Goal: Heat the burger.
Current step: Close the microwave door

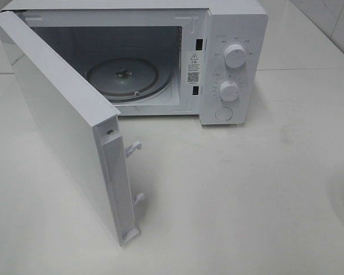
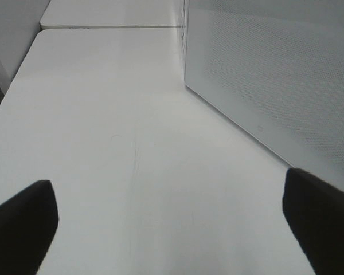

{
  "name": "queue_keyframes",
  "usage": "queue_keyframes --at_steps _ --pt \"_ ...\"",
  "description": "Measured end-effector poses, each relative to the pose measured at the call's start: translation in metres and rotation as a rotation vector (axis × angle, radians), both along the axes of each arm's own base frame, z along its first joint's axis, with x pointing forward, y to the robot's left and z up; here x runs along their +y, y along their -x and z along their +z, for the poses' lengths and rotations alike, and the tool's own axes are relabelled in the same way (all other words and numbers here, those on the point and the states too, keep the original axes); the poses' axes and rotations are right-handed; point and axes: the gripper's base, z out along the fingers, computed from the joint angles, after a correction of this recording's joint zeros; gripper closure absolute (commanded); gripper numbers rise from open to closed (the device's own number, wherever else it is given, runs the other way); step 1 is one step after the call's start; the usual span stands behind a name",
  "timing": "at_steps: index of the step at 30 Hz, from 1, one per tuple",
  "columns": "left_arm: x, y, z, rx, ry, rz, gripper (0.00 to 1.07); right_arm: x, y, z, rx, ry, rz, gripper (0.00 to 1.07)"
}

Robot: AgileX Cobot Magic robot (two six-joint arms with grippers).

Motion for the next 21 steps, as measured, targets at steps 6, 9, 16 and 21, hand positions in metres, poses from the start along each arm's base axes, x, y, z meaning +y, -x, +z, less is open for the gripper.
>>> queue_keyframes --at_steps 6,9,16,21 --pt "0.0000 0.0000 0.0000 0.000 0.000 0.000 0.07 0.0000 0.0000 0.0000 0.000 0.000 0.000 0.32" --pt "0.0000 0.0000 0.0000 0.000 0.000 0.000 0.07 0.0000 0.0000 0.0000 0.000 0.000 0.000 0.32" --pt "0.0000 0.0000 0.0000 0.000 0.000 0.000 0.07 0.0000 0.0000 0.0000 0.000 0.000 0.000 0.32" --pt "0.0000 0.0000 0.0000 0.000 0.000 0.000 0.07 0.0000 0.0000 0.0000 0.000 0.000 0.000 0.32"
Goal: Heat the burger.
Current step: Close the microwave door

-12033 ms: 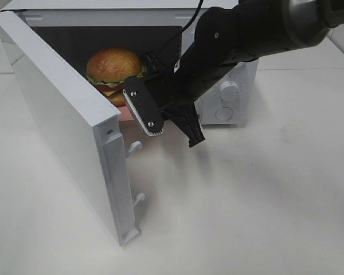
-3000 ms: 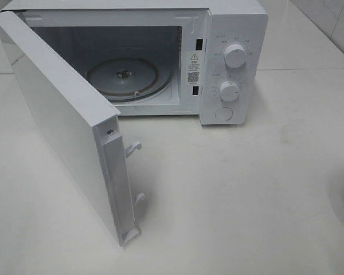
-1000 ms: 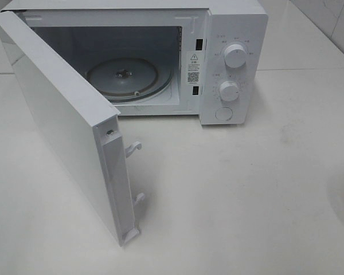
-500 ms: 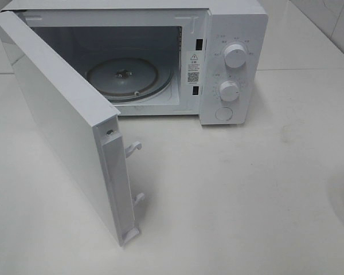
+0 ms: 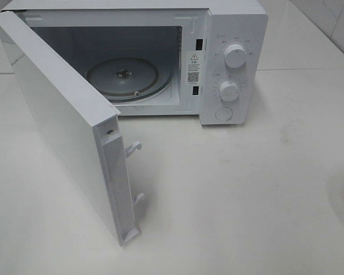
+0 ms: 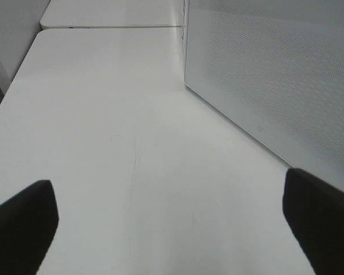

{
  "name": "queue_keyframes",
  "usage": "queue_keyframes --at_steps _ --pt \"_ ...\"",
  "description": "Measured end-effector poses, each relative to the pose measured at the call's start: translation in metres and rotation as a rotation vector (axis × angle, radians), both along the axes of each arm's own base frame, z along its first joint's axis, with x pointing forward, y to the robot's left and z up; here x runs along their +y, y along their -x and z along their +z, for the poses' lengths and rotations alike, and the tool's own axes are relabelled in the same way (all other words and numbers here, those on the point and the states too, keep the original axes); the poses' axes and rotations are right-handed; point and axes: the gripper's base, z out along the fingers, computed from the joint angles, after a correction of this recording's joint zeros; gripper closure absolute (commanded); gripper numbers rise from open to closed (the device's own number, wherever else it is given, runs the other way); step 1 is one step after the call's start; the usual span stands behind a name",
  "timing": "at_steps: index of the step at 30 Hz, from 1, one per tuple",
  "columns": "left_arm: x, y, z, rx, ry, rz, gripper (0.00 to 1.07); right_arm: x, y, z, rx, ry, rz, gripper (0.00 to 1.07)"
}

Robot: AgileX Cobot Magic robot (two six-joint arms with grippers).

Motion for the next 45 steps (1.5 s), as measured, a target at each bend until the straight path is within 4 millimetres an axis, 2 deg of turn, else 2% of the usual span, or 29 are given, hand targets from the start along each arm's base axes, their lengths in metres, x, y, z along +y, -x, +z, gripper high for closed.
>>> queue_keyframes --at_steps 24,30,33,36,37,38,39,40,41,43,45 --pt "-0.001 0.000 0.000 0.000 0.006 -0.004 0.07 0.000 0.000 0.000 0.000 0.000 0.000 0.32" --pt "-0.001 0.001 0.005 -0.016 0.006 -0.004 0.10 0.000 0.000 0.000 0.000 0.000 0.000 0.32" --pt "0.000 -0.005 0.008 -0.001 0.007 -0.002 0.13 0.000 0.000 0.000 0.000 0.000 0.000 0.32" --pt "0.000 -0.017 0.012 0.006 0.009 0.001 0.20 0.000 0.000 0.000 0.000 0.000 0.000 0.32" --pt "0.000 -0.025 0.015 -0.001 0.011 0.004 0.31 0.000 0.000 0.000 0.000 0.000 0.000 0.32" --pt "0.000 -0.025 0.015 -0.001 0.011 0.004 0.31 0.000 0.000 0.000 0.000 0.000 0.000 0.32" --pt "0.000 -0.029 0.017 -0.005 0.011 0.006 0.37 0.000 0.000 0.000 0.000 0.000 0.000 0.32" --pt "0.001 -0.036 0.019 -0.009 0.013 0.009 0.51 0.000 0.000 0.000 0.000 0.000 0.000 0.32" --pt "0.001 -0.036 0.019 -0.009 0.013 0.009 0.51 0.000 0.000 0.000 0.000 0.000 0.000 0.32" --pt "0.001 -0.049 0.021 0.002 0.015 0.013 0.67 0.000 0.000 0.000 0.000 0.000 0.000 0.32" --pt "0.001 -0.056 0.020 0.022 0.015 0.014 0.71 0.000 0.000 0.000 0.000 0.000 0.000 0.32"
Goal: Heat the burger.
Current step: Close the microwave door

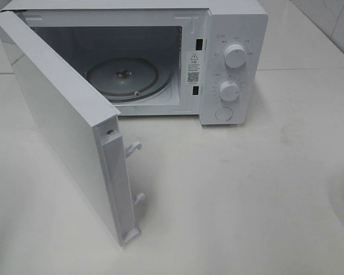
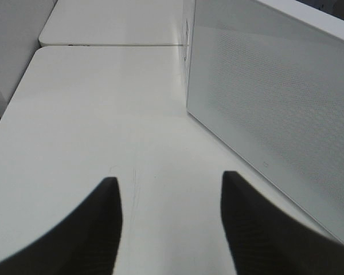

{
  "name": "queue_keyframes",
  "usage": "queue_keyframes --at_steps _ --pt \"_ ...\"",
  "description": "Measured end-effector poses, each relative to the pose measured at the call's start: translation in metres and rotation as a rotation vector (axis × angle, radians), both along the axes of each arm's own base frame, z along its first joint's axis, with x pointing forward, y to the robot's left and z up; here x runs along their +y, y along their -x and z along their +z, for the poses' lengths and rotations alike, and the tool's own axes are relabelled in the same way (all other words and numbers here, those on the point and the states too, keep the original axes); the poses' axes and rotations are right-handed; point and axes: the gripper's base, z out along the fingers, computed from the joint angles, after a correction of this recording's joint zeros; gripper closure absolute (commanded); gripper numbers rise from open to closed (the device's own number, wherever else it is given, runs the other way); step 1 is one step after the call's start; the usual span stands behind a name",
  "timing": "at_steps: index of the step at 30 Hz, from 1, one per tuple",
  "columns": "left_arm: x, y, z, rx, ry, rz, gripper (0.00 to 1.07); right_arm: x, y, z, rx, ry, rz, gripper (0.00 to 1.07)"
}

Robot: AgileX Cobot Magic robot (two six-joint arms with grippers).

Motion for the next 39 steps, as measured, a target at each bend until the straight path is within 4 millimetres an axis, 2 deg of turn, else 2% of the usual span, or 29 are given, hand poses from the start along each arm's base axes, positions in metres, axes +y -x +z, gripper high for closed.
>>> queue_keyframes --at_steps 1,2,4,5,6,7,13,21,30,33,35,38,39 --pt "0.000 -0.004 -0.001 0.014 0.001 0.000 0.79 0.000 0.000 0.000 0.000 0.000 0.000 0.32" --pt "0.000 -0.004 -0.001 0.014 0.001 0.000 0.79 0.000 0.000 0.000 0.000 0.000 0.000 0.32" --pt "0.000 -0.017 -0.001 0.034 0.011 0.001 0.92 0.000 0.000 0.000 0.000 0.000 0.000 0.32" --pt "0.000 -0.017 -0.001 0.034 0.011 0.001 0.92 0.000 0.000 0.000 0.000 0.000 0.000 0.32" --pt "0.000 -0.026 -0.001 0.036 0.020 0.003 1.01 0.000 0.000 0.000 0.000 0.000 0.000 0.32" --pt "0.000 -0.030 -0.001 0.035 0.022 0.005 1.06 0.000 0.000 0.000 0.000 0.000 0.000 0.32" --pt "0.001 -0.049 -0.007 -0.001 0.032 0.018 1.07 0.000 0.000 0.000 0.000 0.000 0.000 0.32" --pt "0.004 -0.072 -0.035 -0.126 0.037 0.054 1.07 0.000 0.000 0.000 0.000 0.000 0.000 0.32" --pt "0.009 -0.092 -0.057 -0.289 0.004 0.097 1.07 0.000 0.000 0.000 0.000 0.000 0.000 0.32" --pt "0.009 -0.094 -0.058 -0.298 -0.004 0.096 1.07 0.000 0.000 0.000 0.000 0.000 0.000 0.32" --pt "0.008 -0.106 -0.061 -0.342 -0.029 0.064 1.07 0.000 0.000 0.000 0.000 0.000 0.000 0.32" --pt "0.006 -0.108 -0.062 -0.353 -0.035 0.049 1.07 0.000 0.000 0.000 0.000 0.000 0.000 0.32" --pt "0.004 -0.115 -0.065 -0.354 -0.034 0.019 1.07 0.000 0.000 0.000 0.000 0.000 0.000 0.32"
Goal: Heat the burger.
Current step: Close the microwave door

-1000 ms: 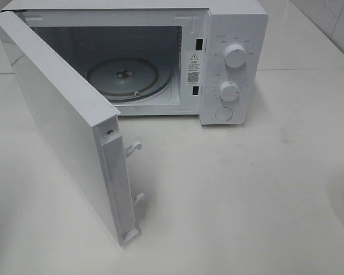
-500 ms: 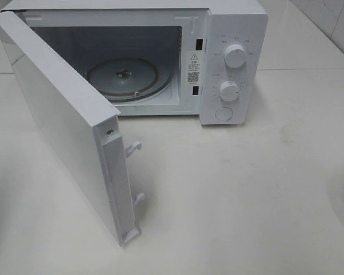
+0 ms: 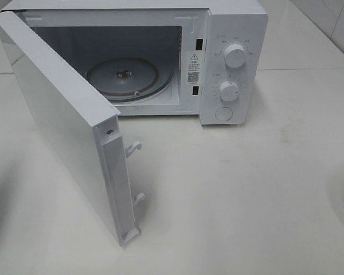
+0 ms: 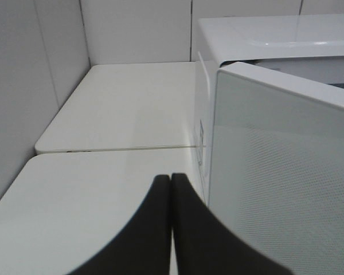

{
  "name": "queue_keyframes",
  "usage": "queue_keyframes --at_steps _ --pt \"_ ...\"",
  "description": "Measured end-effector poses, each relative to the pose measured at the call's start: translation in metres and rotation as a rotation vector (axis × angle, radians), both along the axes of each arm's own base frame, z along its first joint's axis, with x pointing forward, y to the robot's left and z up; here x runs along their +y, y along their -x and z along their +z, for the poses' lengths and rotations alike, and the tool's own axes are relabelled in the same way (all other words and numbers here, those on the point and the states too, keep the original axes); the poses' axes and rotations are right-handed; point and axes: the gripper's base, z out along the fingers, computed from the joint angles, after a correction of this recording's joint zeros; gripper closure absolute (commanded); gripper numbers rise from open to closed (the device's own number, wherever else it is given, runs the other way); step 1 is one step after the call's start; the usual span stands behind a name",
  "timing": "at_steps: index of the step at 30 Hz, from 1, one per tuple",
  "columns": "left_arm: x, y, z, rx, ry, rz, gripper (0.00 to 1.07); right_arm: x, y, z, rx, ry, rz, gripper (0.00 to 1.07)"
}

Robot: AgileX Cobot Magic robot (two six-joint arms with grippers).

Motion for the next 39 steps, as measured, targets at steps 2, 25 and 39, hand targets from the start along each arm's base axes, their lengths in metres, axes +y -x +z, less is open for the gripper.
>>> queue_keyframes --at_steps 2,25,39 --pt "-0.001 -0.003 -0.002 0.004 0.006 -0.012 1.07 0.000 0.000 0.000 0.000 0.000 0.000 0.32" --pt "-0.044 -0.052 -0.054 0.107 0.100 -0.271 1.07 0.000 0.000 0.000 0.000 0.000 0.000 0.32" --pt "-0.080 -0.071 -0.063 0.126 0.123 -0.309 1.07 0.000 0.000 0.000 0.000 0.000 0.000 0.32"
